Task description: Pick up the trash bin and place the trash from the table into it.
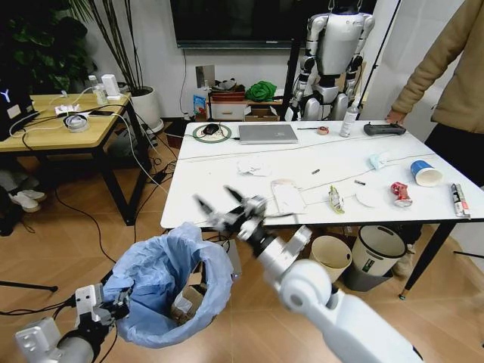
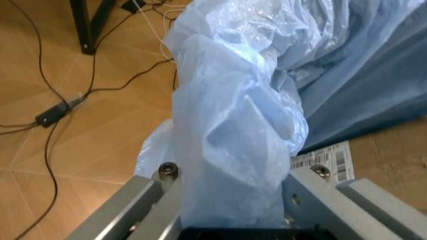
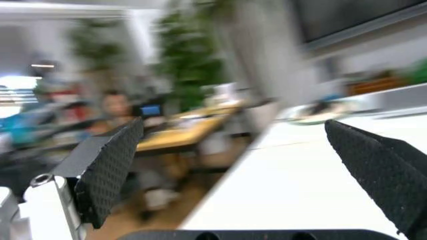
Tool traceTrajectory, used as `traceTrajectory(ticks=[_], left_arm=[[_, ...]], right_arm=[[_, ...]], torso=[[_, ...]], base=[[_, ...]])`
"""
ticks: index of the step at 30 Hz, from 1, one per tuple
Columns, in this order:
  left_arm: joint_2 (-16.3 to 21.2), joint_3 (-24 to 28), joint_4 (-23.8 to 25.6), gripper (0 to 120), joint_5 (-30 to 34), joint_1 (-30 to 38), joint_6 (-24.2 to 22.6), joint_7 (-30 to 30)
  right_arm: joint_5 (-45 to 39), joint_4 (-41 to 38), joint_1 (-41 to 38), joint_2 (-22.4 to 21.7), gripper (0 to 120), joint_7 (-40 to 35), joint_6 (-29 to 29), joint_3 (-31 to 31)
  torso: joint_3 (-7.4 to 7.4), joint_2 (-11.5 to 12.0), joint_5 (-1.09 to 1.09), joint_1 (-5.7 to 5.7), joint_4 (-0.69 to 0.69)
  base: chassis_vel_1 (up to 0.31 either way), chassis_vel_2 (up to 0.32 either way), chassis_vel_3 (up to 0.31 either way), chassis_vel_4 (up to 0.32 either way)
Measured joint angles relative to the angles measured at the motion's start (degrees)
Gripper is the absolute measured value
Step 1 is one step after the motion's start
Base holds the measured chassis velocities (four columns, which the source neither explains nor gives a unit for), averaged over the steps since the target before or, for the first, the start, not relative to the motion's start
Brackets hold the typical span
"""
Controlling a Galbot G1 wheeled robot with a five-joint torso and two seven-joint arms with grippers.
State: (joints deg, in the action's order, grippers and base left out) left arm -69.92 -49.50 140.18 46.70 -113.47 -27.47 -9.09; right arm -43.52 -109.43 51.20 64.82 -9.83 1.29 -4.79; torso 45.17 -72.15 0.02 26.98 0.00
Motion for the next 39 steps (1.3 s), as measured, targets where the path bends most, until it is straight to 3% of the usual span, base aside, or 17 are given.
traceTrajectory(ticks=[6, 8, 19, 30, 39], left_arm=[[1.19, 0.24, -1.50, 0, -0.37, 1.36, 0.30, 0.35], [1.40, 0.25, -1.78, 0, -0.11, 1.76, 0.29, 0.39], [0.56, -0.08, -2.14, 0, 0.06, 2.39, 0.19, 0.48], [-1.00, -2.28, -0.37, 0, 0.05, 0.50, 0.26, 0.62], [-2.26, -3.57, 0.81, 0, -0.11, -0.60, 0.37, 0.65]], right_arm=[[2.86, 5.95, -5.88, -0.23, 100, -1.22, -3.87, 2.03], [5.30, 8.08, -9.42, 0.53, 100, -4.17, -7.59, 0.95], [9.87, 23.87, -20.67, 10.35, 100, -5.95, -19.48, -1.23], [12.36, 39.15, -28.15, 16.85, 100, -2.83, -20.15, -0.35], [16.56, 55.46, -34.43, 23.60, 100, -0.14, -14.75, 0.66]], torso=[[0.00, 0.01, -0.01, 0.00, -0.01], [0.00, 0.01, -0.02, 0.00, 0.00], [0.00, 0.01, -0.03, 0.00, 0.02], [0.00, 0.01, -0.03, 0.00, 0.01], [0.00, 0.00, -0.03, 0.00, 0.01]], base=[[0.000, 0.000, 0.000, 0.000], [0.000, 0.000, 0.000, 0.000], [0.000, 0.000, 0.000, 0.000], [0.000, 0.000, 0.000, 0.000], [0.000, 0.000, 0.000, 0.000]])
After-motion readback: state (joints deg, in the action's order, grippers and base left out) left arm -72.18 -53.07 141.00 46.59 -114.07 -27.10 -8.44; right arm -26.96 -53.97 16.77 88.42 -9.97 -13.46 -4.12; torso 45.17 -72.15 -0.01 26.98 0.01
